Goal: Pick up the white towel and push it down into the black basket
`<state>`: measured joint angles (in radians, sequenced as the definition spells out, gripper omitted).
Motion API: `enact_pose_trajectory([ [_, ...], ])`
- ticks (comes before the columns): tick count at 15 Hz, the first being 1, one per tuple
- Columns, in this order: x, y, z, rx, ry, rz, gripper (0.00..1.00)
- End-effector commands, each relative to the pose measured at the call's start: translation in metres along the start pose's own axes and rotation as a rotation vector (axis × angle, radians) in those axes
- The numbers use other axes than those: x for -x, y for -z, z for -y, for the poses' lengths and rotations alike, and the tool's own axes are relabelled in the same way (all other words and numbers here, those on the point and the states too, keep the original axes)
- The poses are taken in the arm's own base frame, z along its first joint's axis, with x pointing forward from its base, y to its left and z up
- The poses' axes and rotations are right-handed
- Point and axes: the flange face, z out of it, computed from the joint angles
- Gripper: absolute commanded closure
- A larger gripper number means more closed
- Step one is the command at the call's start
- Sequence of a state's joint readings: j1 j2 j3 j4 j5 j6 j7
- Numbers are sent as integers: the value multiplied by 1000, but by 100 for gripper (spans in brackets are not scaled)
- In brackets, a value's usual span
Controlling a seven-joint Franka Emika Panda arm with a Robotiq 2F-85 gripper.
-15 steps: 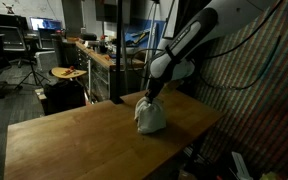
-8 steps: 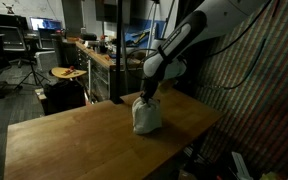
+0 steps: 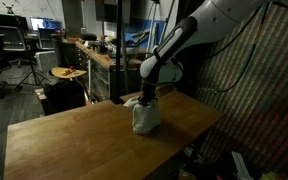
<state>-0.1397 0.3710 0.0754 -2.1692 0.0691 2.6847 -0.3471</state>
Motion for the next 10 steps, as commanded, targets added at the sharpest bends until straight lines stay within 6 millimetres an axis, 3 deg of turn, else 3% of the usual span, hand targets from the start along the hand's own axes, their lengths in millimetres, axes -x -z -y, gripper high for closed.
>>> enact_pose_trajectory([
  [1,8,-20,1,-60,-43,15,96],
  [10,35,-40,10,-166,-140,28,96],
])
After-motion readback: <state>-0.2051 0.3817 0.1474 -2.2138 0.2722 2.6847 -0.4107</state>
